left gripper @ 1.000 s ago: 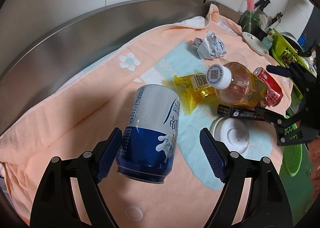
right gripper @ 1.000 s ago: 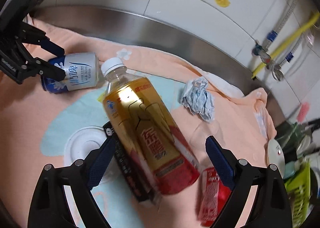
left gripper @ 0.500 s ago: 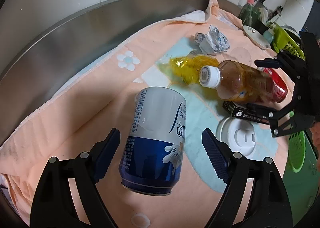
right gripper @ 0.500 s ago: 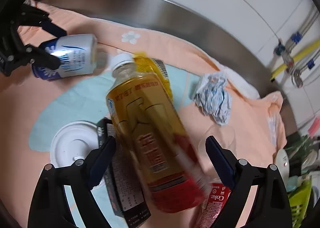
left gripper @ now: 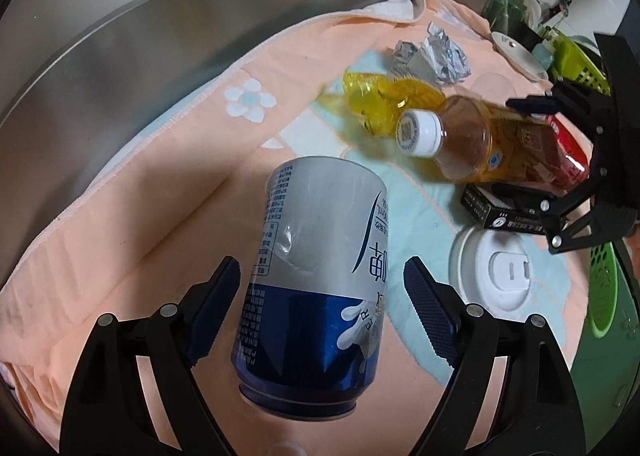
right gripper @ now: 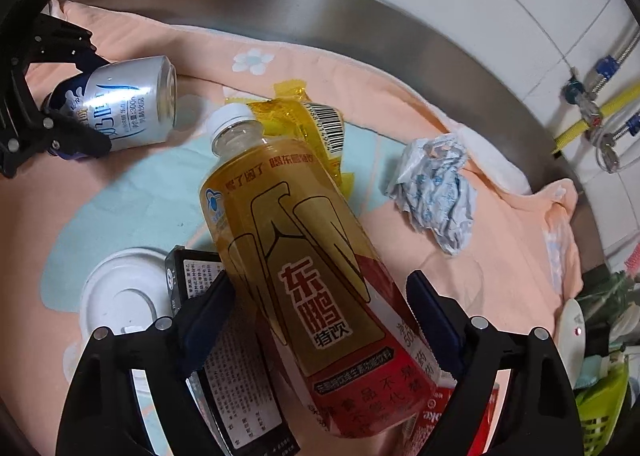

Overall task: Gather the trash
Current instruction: 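Grasp the blue-white milk can with the left gripper while the right gripper grasps the gold bottle, then carry the gold bottle to the green basket and release it with the right gripper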

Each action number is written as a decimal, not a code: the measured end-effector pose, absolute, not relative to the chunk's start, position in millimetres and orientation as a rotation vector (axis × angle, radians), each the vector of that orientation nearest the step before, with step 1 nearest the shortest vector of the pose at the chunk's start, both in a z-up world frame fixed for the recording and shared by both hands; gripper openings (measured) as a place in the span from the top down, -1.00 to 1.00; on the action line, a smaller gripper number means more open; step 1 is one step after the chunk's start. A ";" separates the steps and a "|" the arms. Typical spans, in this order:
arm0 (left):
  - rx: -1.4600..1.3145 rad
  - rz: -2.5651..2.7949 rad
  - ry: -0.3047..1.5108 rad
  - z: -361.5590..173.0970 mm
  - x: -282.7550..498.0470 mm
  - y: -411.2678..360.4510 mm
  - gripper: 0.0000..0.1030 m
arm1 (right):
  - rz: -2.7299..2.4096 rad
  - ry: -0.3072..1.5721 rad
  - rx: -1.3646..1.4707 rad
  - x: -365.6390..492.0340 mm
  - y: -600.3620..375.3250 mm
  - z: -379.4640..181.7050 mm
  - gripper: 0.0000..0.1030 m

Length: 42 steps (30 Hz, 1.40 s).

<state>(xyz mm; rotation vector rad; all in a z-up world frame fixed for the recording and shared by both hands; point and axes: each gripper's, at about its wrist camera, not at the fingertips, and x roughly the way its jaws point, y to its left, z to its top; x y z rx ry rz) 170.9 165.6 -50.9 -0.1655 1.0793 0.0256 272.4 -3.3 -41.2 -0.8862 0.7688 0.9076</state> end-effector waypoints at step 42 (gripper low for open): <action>-0.166 -0.043 0.981 -26.3 159.4 130.6 -0.20 | 0.752 0.740 -0.553 231.7 -79.5 -6.2 -0.31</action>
